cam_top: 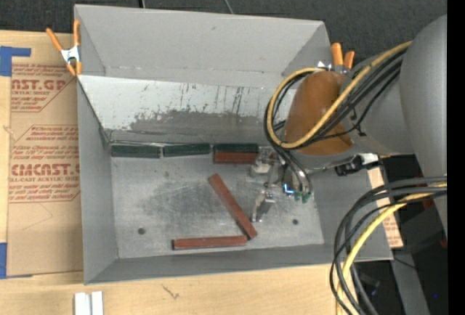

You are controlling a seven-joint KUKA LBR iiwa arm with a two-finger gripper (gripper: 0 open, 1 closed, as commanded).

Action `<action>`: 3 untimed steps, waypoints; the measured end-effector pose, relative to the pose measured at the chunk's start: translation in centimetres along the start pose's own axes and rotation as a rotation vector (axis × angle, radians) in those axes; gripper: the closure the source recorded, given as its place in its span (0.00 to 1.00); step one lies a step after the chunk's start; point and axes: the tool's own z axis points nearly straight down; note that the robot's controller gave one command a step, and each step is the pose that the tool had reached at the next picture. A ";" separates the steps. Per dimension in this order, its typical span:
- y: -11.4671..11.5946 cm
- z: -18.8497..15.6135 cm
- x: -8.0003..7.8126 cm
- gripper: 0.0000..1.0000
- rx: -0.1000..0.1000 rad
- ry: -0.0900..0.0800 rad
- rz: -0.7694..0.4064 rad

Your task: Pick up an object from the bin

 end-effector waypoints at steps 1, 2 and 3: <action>6.2 -0.3 1.8 1.00 -0.004 -0.004 -0.006; 6.1 -0.1 1.9 0.00 -0.003 -0.005 -0.005; 6.1 -0.1 1.9 0.00 -0.003 -0.005 -0.005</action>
Offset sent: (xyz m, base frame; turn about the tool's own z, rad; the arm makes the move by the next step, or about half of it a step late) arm 0.0000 0.0000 0.0000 0.0000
